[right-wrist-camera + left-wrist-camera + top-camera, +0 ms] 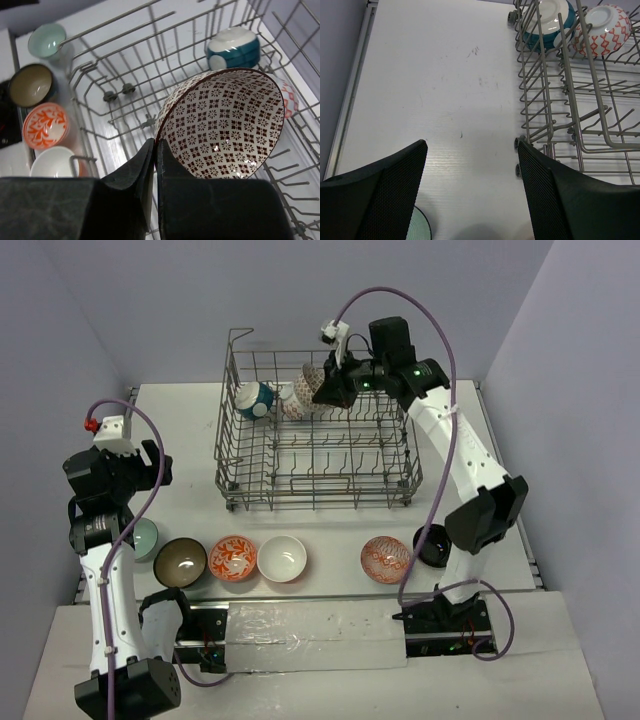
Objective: Load the bowls into the dish rack
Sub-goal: Insert the bowl into the dish rack.
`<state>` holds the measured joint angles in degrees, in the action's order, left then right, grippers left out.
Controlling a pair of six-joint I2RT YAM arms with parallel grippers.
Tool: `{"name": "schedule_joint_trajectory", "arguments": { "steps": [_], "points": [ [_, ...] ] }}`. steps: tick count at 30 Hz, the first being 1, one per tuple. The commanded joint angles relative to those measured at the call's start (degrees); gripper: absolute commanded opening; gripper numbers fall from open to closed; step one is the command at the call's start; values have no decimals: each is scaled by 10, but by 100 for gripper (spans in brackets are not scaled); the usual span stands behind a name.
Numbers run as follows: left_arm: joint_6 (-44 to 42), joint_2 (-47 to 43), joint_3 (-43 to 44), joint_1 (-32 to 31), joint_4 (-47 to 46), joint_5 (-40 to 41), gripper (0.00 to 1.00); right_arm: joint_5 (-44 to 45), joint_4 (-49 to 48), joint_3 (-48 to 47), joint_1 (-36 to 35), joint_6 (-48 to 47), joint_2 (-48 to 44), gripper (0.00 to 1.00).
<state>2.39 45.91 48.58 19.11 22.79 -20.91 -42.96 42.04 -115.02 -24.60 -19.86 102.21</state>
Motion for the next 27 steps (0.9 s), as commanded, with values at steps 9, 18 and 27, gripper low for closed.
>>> {"name": "schedule_joint_trajectory", "arguments": {
  "steps": [9,18,27],
  "points": [
    [0,-4,7,3,-24,-5,80,-152,-196,-79,90,241,103,0],
    [-2,-16,-2,3,-27,-3,80,-197,-386,5,118,427,113,0],
    [-4,-10,-1,3,-21,-5,81,-178,-518,66,151,548,127,0]
  ]
}}
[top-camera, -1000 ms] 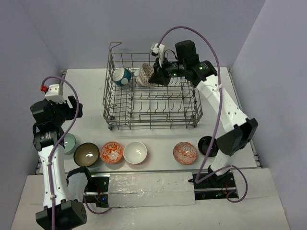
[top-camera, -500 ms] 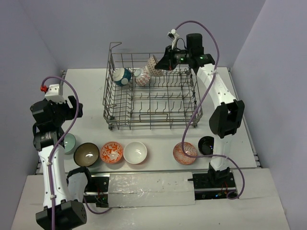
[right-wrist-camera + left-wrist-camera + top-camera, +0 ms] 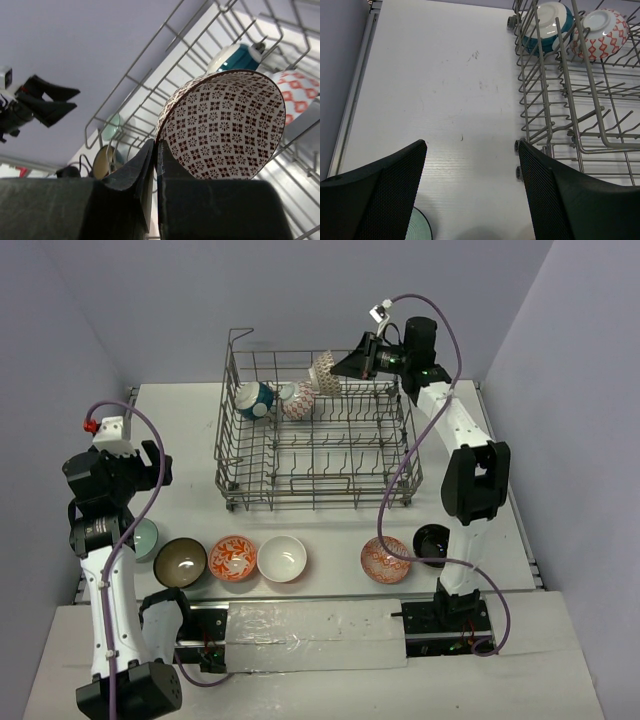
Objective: Load the bowls into the dish rack
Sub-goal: Insert the bowl into the dish rack.
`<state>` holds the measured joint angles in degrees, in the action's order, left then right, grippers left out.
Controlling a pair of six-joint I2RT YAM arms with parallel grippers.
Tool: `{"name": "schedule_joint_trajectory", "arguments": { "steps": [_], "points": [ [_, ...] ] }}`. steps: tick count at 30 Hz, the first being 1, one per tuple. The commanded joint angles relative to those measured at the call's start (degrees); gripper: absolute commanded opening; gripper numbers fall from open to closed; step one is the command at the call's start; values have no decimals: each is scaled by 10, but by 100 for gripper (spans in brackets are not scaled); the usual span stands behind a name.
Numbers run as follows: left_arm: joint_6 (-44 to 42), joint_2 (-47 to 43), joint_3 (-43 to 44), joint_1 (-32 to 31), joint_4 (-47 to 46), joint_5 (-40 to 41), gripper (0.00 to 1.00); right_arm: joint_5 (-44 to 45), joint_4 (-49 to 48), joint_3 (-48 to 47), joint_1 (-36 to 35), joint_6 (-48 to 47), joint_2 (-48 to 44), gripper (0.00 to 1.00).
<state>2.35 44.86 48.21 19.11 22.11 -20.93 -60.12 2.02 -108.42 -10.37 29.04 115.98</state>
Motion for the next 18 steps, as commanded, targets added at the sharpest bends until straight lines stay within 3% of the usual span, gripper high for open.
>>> {"name": "schedule_joint_trajectory", "arguments": {
  "steps": [1,18],
  "points": [
    [-3,1,3,3,-14,-3,81,0,-131,11,11,67,-14,0],
    [-2,8,-2,7,-18,-7,81,60,-422,128,36,314,35,0]
  ]
}}
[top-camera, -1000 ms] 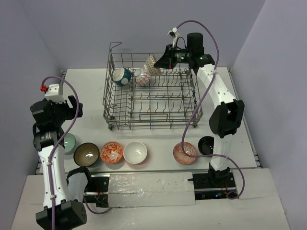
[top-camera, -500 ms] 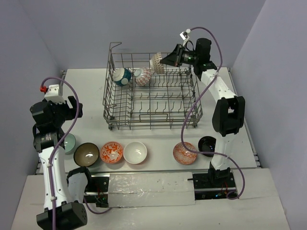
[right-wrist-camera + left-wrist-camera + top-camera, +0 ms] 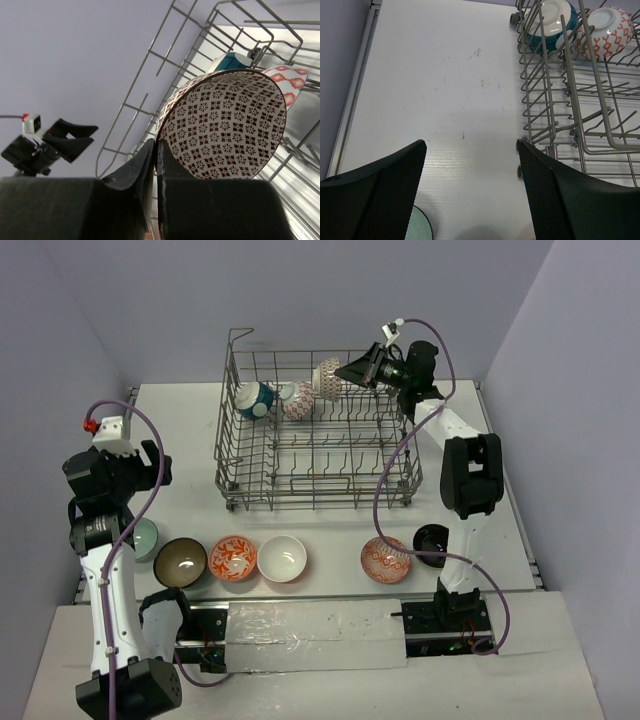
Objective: Load the bowls into the dish rack
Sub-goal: Insert the bowl into the dish rack.
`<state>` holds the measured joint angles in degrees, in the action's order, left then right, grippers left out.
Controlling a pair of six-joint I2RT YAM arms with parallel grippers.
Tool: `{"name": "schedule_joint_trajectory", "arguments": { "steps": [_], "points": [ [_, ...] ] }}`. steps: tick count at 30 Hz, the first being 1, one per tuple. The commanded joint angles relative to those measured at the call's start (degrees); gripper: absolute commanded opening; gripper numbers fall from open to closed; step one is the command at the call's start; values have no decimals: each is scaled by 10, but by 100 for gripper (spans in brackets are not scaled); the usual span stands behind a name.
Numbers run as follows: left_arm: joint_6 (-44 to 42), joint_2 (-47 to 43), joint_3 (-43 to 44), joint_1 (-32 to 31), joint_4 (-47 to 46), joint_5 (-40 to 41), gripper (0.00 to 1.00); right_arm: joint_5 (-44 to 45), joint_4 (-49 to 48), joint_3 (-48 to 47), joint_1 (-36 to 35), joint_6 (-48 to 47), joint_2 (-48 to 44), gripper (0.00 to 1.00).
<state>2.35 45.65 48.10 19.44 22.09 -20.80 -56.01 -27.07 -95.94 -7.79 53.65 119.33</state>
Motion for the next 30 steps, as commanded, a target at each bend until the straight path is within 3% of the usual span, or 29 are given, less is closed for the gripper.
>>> {"name": "schedule_joint_trajectory", "arguments": {
  "steps": [1,30],
  "points": [
    [-2,0,-1,4,-17,-7,81,19,-152,6,13,78,7,0],
    [-2,2,6,23,-9,-26,79,11,-211,-61,23,143,102,0]
  ]
}}
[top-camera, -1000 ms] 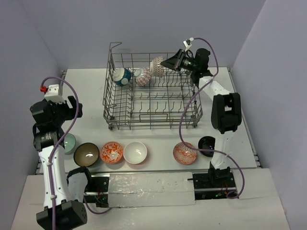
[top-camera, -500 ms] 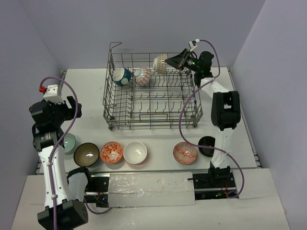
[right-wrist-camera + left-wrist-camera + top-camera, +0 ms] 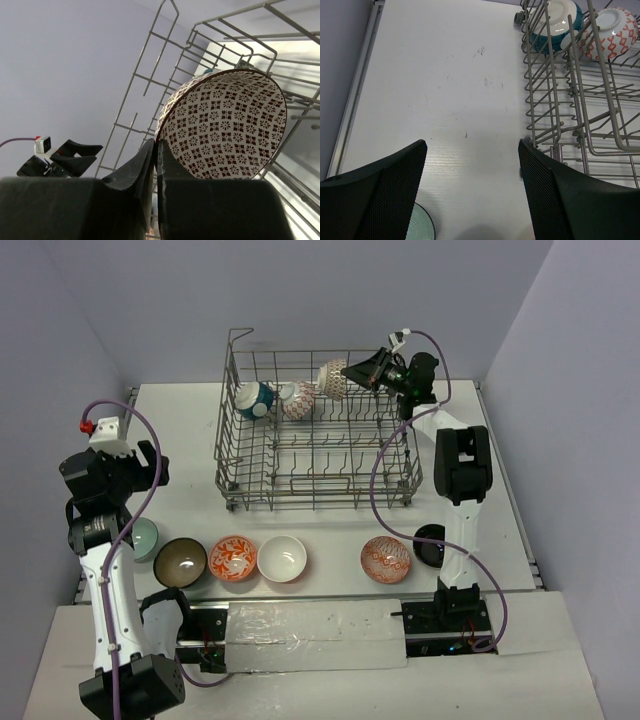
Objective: Load the bowls into the dish rack
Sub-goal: Insert the bowl into the dish rack.
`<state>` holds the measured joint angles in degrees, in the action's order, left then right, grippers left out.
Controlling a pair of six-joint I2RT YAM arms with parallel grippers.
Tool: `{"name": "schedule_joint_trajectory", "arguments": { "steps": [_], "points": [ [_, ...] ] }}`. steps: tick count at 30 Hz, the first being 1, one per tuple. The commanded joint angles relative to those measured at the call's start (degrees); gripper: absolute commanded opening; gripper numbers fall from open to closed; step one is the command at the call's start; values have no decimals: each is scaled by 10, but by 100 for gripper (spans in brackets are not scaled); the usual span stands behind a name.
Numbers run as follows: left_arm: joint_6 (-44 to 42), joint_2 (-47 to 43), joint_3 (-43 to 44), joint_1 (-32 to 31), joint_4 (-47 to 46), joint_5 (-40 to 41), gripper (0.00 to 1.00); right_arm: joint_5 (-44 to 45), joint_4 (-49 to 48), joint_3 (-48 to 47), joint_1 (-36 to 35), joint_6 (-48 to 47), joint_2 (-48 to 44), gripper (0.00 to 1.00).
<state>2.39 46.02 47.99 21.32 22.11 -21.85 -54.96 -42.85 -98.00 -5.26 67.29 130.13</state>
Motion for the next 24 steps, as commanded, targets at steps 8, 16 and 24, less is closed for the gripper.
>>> {"name": "schedule_joint_trajectory", "arguments": {
  "steps": [8,16,24],
  "points": [
    [-4,-3,4,3,-12,-14,79,-9,-58,-58,-11,13,2,0],
    [-5,-6,2,4,-13,-14,79,-15,-87,-63,-18,36,0,0],
    [-5,-8,0,3,-13,-15,79,-16,-86,-43,-18,21,1,0]
  ]
}}
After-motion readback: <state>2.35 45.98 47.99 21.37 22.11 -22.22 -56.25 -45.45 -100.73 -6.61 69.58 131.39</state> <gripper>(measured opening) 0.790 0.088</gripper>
